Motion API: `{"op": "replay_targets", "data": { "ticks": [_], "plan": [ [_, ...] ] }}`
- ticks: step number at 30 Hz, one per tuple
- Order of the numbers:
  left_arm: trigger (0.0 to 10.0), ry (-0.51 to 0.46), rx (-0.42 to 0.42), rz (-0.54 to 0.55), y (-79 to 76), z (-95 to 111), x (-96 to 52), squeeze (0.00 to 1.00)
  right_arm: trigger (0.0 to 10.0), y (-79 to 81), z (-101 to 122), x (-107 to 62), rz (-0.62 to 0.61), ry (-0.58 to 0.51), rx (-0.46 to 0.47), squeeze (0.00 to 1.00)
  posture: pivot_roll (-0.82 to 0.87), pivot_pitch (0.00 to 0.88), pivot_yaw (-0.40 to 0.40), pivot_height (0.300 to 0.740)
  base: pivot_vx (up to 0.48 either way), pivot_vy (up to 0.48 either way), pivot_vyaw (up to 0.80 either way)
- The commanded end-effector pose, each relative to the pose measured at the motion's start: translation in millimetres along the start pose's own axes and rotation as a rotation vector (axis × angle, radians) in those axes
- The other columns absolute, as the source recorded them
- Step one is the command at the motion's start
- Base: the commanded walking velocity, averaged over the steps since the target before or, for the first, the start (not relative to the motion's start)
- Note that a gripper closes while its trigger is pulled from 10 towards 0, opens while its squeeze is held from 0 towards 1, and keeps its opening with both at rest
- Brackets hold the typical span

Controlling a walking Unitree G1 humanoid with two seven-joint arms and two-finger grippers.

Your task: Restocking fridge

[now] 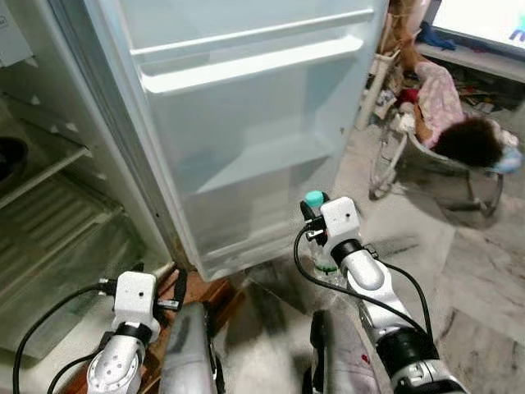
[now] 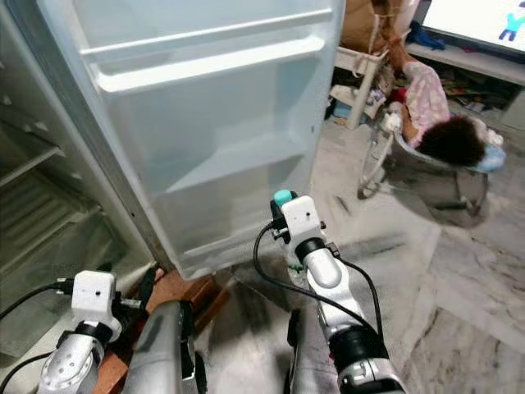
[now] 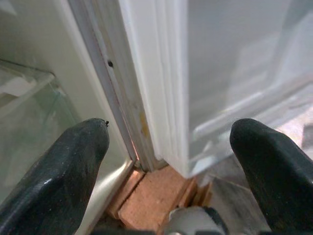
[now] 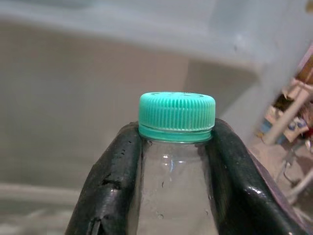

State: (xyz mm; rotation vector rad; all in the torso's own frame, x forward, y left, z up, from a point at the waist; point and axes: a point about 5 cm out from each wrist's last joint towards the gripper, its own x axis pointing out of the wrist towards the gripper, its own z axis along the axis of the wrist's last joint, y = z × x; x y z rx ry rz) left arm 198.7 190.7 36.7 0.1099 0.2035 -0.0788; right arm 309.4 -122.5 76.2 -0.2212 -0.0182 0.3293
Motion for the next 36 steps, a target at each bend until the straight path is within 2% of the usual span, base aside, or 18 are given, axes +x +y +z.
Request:
{"op": "replay_targets", "data": {
  "ticks": [1,5,9,12,18,21,28,32,36],
  "plan": [
    [10.0,-0.001,0.022,0.036,12.6,3.8,-4.6,0.0,10.0,0.7,7.9,4.8,0.018,-0.027,0.01,0.0,0.04,0.148,0.014,0.572,0.0,0.0,0.0],
    [10.0,0.005,0.035,0.06,21.5,5.0,-10.7,0.0,10.0,3.0,12.8,11.0,0.045,-0.04,0.009,0.0,0.05,0.181,0.013,0.572,0.0,0.0,0.0],
    [10.0,0.015,0.056,0.079,30.2,6.8,-21.0,0.0,10.0,6.7,27.8,27.4,0.082,-0.084,0.003,0.0,0.08,0.229,0.01,0.572,0.0,0.0,0.0],
    [10.0,0.016,0.068,0.097,37.5,10.9,-29.5,0.0,10.0,11.5,47.5,42.8,0.126,-0.142,-0.031,0.0,0.11,0.262,0.007,0.572,0.0,0.0,0.0],
    [10.0,0.011,0.078,0.133,41.8,20.1,-39.0,0.0,10.0,18.7,70.1,60.8,0.196,-0.193,-0.066,0.0,0.14,0.29,-0.002,0.572,0.0,0.0,0.0],
    [10.0,-0.003,0.077,0.142,40.3,26.1,-42.1,0.0,10.0,18.7,78.2,64.5,0.203,-0.226,-0.095,0.0,0.16,0.312,-0.007,0.572,0.0,0.0,0.0],
    [10.0,-0.015,0.056,0.131,31.4,33.5,-44.3,0.0,10.0,13.3,85.6,62.4,0.192,-0.304,-0.132,0.0,0.15,0.314,-0.009,0.572,0.0,0.0,0.0],
    [10.0,-0.022,0.044,0.121,27.3,35.8,-42.2,0.0,10.0,9.5,79.9,53.0,0.171,-0.322,-0.101,0.0,0.14,0.293,-0.015,0.572,0.266,0.0,0.0],
    [10.0,-0.019,0.04,0.129,30.4,35.3,-40.9,0.0,10.0,12.0,68.0,35.1,0.186,-0.339,-0.096,0.0,0.13,0.276,-0.012,0.572,0.281,0.0,0.0]
  ]
}}
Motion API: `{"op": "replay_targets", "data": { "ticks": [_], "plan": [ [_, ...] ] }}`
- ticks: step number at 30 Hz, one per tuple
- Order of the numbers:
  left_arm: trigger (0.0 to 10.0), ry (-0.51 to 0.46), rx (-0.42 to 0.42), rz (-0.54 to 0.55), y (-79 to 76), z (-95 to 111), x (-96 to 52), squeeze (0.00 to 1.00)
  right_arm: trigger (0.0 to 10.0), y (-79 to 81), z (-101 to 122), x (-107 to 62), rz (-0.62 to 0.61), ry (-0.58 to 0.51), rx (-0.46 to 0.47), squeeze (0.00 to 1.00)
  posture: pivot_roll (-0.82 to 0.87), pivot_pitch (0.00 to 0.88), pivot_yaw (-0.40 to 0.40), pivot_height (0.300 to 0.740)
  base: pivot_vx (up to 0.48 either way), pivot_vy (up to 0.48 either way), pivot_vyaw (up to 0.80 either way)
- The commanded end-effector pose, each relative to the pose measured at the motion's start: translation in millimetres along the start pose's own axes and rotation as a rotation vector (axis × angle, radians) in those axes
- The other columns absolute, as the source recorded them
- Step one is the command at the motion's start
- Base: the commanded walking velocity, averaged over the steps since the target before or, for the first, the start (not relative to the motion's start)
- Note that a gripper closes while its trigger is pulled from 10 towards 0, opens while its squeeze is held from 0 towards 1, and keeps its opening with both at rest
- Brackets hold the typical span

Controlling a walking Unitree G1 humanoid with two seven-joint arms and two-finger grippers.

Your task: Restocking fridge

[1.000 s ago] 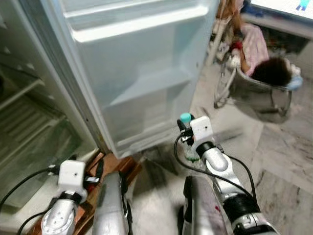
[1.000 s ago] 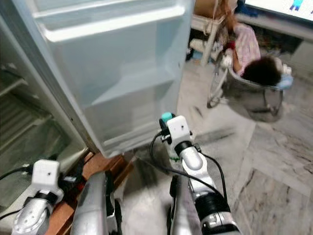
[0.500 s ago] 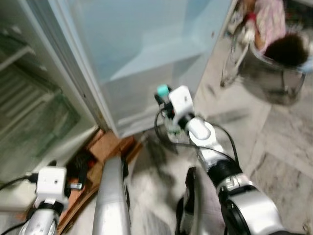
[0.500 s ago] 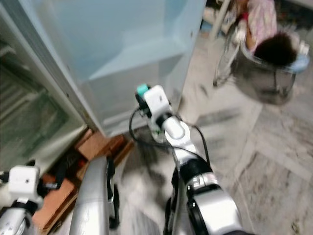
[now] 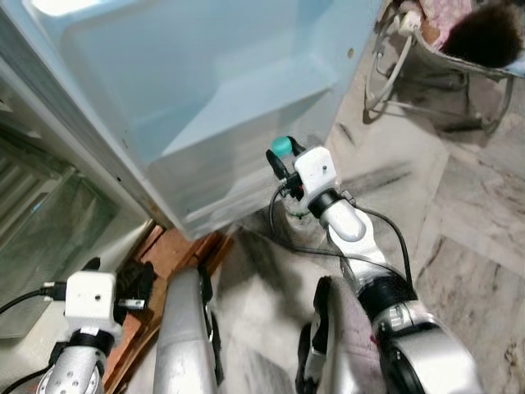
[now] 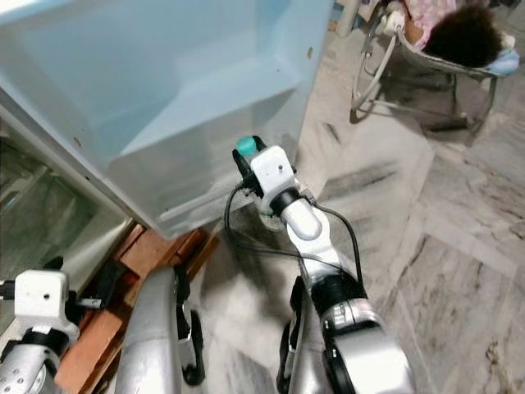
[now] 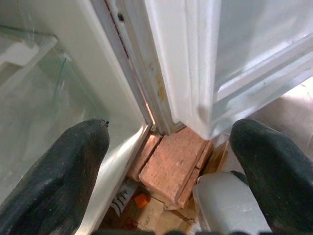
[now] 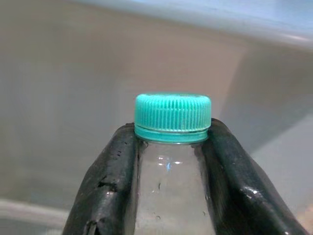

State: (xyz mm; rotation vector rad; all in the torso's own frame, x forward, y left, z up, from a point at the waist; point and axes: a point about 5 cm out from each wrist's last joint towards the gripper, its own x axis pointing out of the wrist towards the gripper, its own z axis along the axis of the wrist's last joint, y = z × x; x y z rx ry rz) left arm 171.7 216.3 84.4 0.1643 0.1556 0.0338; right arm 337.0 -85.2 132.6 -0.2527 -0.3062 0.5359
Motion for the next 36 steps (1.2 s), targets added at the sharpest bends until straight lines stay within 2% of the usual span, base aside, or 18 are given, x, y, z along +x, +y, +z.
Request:
{"op": "replay_targets", "data": {
  "ticks": [1,4,8,17,24,28,30,34,36],
  "plan": [
    [10.0,0.022,-0.003,0.009,3.2,-3.2,-1.6,0.0,10.0,0.0,5.6,-2.7,0.017,-0.04,-0.017,0.0,0.13,0.27,-0.011,0.572,0.285,0.0,0.0],
    [10.0,0.017,-0.002,0.001,2.4,-3.1,3.0,0.0,10.0,8.5,1.7,-16.0,0.039,-0.048,-0.023,0.0,0.12,0.256,-0.005,0.572,0.282,0.0,0.26],
    [10.0,0.009,0.001,-0.013,0.2,-1.4,8.1,0.0,10.0,13.9,0.9,-22.7,0.036,-0.041,-0.004,0.0,0.11,0.247,0.003,0.572,0.288,0.0,0.79],
    [10.0,0.002,-0.001,-0.021,1.5,-0.6,14.4,0.0,10.0,16.9,3.0,-22.7,0.04,-0.031,0.016,0.0,0.11,0.232,0.011,0.572,0.29,0.0,0.58],
    [10.0,0.011,-0.015,-0.019,-0.4,-3.5,11.7,0.0,10.0,13.3,4.6,-21.4,0.04,-0.022,0.028,0.0,0.12,0.235,0.007,0.572,0.0,0.0,0.0],
    [10.0,0.019,-0.017,-0.021,-1.4,-4.5,8.1,0.0,10.0,10.3,4.7,-19.2,0.038,-0.023,-0.013,0.0,0.12,0.248,0.007,0.572,0.0,0.0,0.0],
    [10.0,0.023,-0.017,-0.025,-2.1,-4.8,6.2,0.0,10.0,7.5,6.5,-13.8,0.054,-0.032,-0.1,0.0,0.12,0.256,0.009,0.572,0.0,0.0,0.0],
    [10.0,0.025,-0.019,-0.031,-3.3,-4.0,3.5,0.0,10.0,-1.1,9.8,-6.7,0.032,-0.04,-0.176,0.0,0.13,0.267,0.011,0.572,0.0,0.0,0.0],
    [10.0,0.027,-0.018,-0.035,-4.2,-3.2,0.1,0.0,10.0,-8.4,11.6,-0.8,0.026,-0.048,-0.255,0.0,0.14,0.282,0.013,0.572,0.0,0.0,0.0]
  ]
}}
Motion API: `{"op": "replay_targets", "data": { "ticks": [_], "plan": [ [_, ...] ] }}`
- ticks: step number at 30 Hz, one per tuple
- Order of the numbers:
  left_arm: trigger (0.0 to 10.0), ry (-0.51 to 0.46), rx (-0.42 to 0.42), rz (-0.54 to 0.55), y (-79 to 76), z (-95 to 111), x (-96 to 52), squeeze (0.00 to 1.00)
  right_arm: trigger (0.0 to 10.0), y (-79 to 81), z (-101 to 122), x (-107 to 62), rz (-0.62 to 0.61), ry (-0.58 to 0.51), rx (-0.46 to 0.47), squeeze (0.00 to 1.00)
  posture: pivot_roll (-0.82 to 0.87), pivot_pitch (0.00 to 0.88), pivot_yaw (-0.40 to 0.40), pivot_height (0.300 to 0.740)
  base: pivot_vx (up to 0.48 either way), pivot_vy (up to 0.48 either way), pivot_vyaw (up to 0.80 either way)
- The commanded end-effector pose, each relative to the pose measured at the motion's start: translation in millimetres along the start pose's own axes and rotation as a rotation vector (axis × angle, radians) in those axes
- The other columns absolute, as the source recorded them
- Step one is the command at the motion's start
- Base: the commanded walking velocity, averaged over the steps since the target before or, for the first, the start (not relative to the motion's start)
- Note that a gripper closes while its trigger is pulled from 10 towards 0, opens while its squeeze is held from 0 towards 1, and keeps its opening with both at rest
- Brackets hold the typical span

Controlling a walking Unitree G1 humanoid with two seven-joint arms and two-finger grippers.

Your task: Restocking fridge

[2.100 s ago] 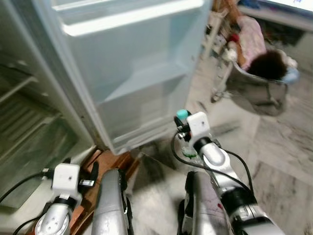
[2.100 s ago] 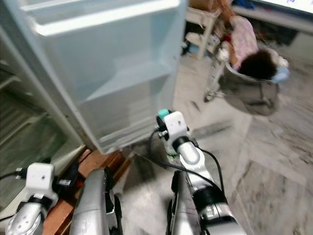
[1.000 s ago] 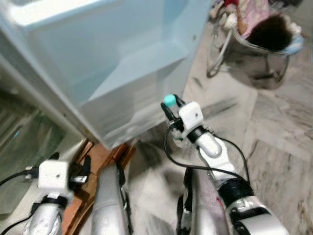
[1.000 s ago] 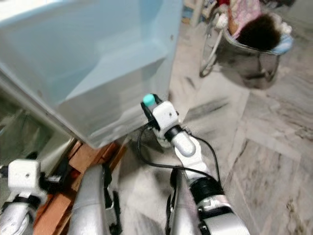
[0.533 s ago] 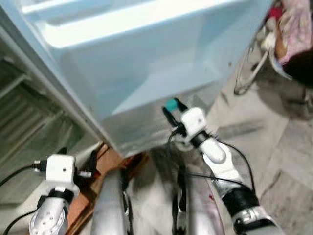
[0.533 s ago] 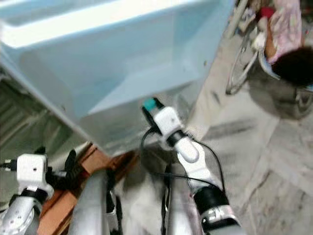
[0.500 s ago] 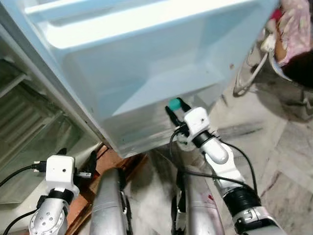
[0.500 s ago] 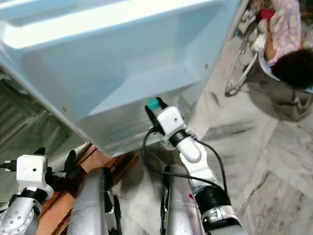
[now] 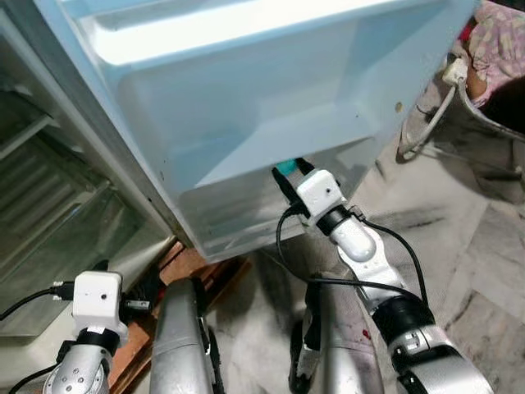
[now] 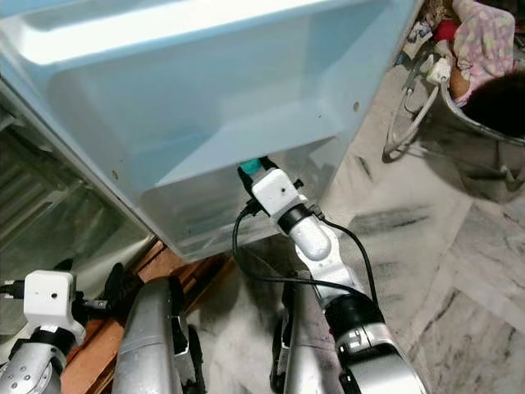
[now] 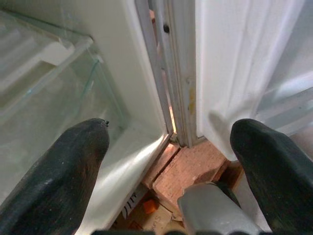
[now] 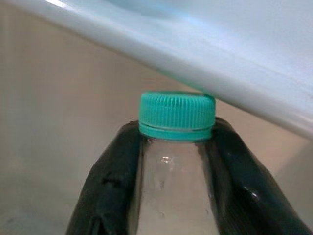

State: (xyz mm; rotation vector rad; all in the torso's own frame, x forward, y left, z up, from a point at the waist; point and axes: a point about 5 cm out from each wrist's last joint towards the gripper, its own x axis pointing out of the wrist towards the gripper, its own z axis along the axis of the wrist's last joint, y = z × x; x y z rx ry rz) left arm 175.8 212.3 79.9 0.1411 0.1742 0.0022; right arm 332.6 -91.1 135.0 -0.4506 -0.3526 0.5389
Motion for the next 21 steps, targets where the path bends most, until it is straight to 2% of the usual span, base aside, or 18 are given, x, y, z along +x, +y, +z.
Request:
{"op": "replay_targets", "data": {
  "ticks": [1,6,7,8,10,16,21],
  "plan": [
    [10.0,0.012,0.002,-0.001,0.4,0.1,-5.7,0.0,10.0,-7.6,7.9,6.4,-0.01,-0.052,-0.072,0.0,0.15,0.284,0.013,0.572,0.0,0.0,0.0],
    [10.0,0.015,0.009,0.008,2.3,1.8,-11.4,0.0,10.0,-5.6,10.1,14.7,0.024,-0.078,-0.183,0.0,0.17,0.31,0.013,0.572,0.0,0.0,0.0],
    [10.0,0.016,0.014,0.016,4.0,3.5,-14.9,0.0,10.0,-4.4,12.1,18.0,0.031,-0.092,-0.245,0.0,0.19,0.324,0.015,0.572,0.0,0.0,0.0],
    [10.0,0.019,0.018,0.017,5.2,4.8,-18.6,0.0,10.0,-4.8,13.9,20.4,0.027,-0.102,-0.268,0.0,0.2,0.334,0.015,0.572,0.0,0.0,0.0],
    [10.0,0.029,0.022,0.022,6.7,4.3,-23.6,0.0,10.0,-5.6,13.5,22.8,0.023,-0.098,-0.268,0.0,0.2,0.343,0.018,0.572,0.0,0.0,0.0],
    [10.0,0.048,0.035,0.036,12.1,6.2,-35.2,0.0,10.0,0.4,12.5,29.0,0.046,-0.12,-0.374,0.0,0.24,0.369,0.023,0.572,0.0,0.0,0.0],
    [10.0,0.052,0.049,0.037,13.0,9.8,-37.7,0.0,10.0,7.3,-0.9,27.4,0.054,-0.049,-0.429,0.0,0.27,0.385,0.031,0.572,0.0,0.0,0.0]
  ]
}}
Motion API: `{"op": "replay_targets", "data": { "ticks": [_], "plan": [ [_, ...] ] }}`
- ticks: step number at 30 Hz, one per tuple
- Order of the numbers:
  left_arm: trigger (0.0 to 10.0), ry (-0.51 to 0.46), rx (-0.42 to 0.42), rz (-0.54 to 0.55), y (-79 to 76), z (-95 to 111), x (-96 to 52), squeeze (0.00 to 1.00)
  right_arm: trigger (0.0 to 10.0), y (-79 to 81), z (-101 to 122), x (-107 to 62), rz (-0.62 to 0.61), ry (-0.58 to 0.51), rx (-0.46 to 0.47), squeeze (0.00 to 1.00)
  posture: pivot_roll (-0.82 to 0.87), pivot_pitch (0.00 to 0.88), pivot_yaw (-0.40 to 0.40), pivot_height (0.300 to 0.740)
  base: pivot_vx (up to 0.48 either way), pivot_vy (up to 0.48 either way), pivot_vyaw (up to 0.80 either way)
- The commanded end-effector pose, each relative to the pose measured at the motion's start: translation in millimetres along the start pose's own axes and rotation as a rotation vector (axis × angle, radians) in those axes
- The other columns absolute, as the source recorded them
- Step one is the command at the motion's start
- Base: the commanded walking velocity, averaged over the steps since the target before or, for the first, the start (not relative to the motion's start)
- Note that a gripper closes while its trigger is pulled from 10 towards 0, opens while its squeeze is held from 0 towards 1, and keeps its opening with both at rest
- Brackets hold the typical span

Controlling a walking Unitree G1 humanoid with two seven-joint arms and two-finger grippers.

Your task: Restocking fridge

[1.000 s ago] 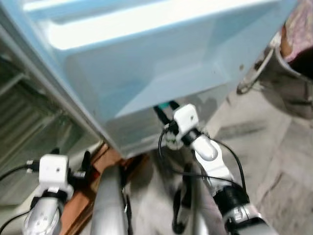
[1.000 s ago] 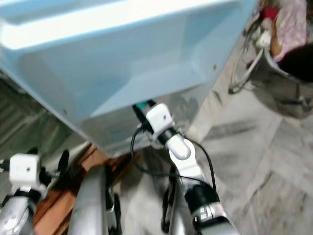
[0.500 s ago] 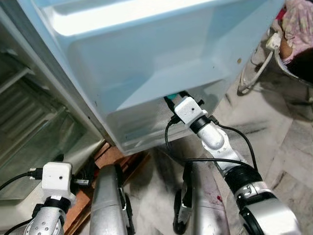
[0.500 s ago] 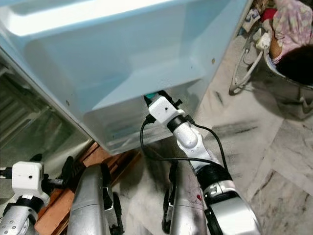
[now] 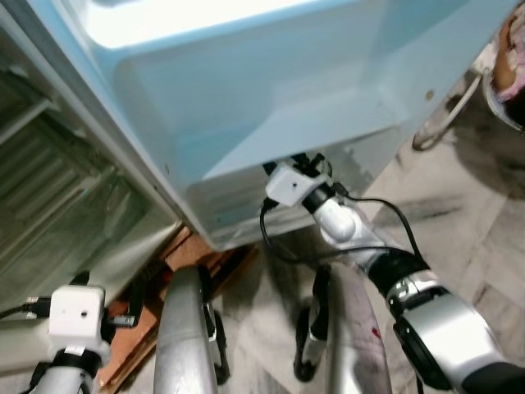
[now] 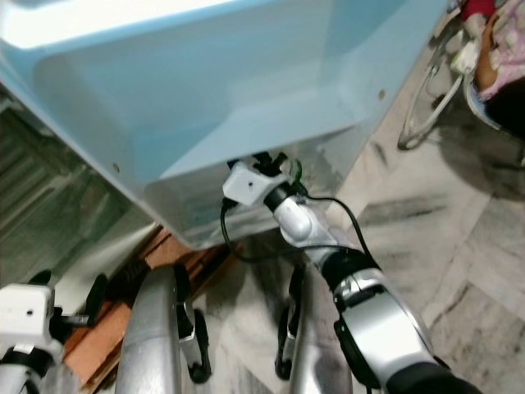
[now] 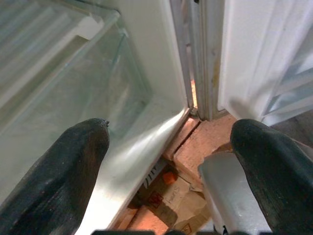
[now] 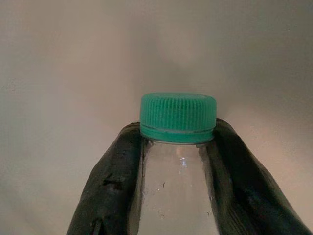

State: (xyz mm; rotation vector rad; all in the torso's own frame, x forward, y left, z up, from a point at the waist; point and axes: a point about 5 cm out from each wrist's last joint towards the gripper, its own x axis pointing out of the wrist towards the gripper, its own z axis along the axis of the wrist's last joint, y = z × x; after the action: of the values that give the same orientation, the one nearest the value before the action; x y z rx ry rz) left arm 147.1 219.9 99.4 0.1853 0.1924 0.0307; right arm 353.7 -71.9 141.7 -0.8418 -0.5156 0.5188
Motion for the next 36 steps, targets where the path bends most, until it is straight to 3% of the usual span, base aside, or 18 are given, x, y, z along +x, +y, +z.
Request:
{"op": "replay_targets", "data": {
  "ticks": [1,4,5,12,19,24,28,33,34,36],
  "plan": [
    [10.0,0.033,0.011,0.005,3.4,-2.7,-6.8,0.0,10.0,7.5,-6.8,-3.6,0.014,0.051,-0.015,0.0,0.27,0.388,0.034,0.572,0.0,0.0,0.0],
    [10.0,0.036,0.017,0.005,3.8,-1.9,-8.4,0.0,10.0,7.9,-16.5,-7.5,-0.002,0.124,-0.009,0.0,0.28,0.395,0.038,0.572,0.0,0.0,0.0],
    [10.0,0.039,0.019,0.007,4.6,-1.8,-9.2,0.0,10.0,5.8,-24.8,-10.9,-0.042,0.2,0.056,0.0,0.28,0.397,0.04,0.572,0.0,0.0,0.0],
    [10.0,0.051,0.029,-0.001,3.9,-2.1,-9.4,0.0,10.0,-2.1,-42.1,-21.6,-0.117,0.322,0.15,0.0,0.28,0.396,0.045,0.572,0.0,0.0,0.0],
    [10.0,0.051,0.035,-0.008,2.7,-1.4,-5.8,0.0,10.0,-5.4,-51.7,-31.6,-0.142,0.37,0.145,0.0,0.28,0.391,0.05,0.572,0.0,0.0,0.0],
    [10.0,0.057,0.039,-0.012,3.6,-2.7,-5.4,0.0,10.0,-20.0,-70.3,-49.6,-0.241,0.477,0.176,0.0,0.28,0.39,0.059,0.572,0.0,0.0,0.0],
    [10.0,0.061,0.045,-0.02,3.6,-3.7,-3.6,0.0,10.0,-31.3,-82.0,-61.1,-0.306,0.558,0.145,0.0,0.27,0.387,0.064,0.572,0.0,0.0,0.0],
    [10.0,0.061,0.046,-0.022,3.5,-3.8,-2.6,0.0,10.0,-44.5,-88.8,-66.3,-0.376,0.612,0.162,0.0,0.27,0.386,0.063,0.572,0.0,0.0,0.0],
    [10.0,0.06,0.047,-0.023,3.6,-4.0,-2.2,0.0,10.0,-48.3,-90.2,-67.4,-0.401,0.623,0.178,1.0,0.27,0.386,0.063,0.572,0.0,0.0,0.0],
    [10.0,0.059,0.047,-0.023,3.5,-3.9,-2.0,0.0,10.0,-51.3,-90.7,-67.5,-0.412,0.624,0.187,1.0,0.27,0.386,0.063,0.572,0.0,0.0,0.0]
  ]
}}
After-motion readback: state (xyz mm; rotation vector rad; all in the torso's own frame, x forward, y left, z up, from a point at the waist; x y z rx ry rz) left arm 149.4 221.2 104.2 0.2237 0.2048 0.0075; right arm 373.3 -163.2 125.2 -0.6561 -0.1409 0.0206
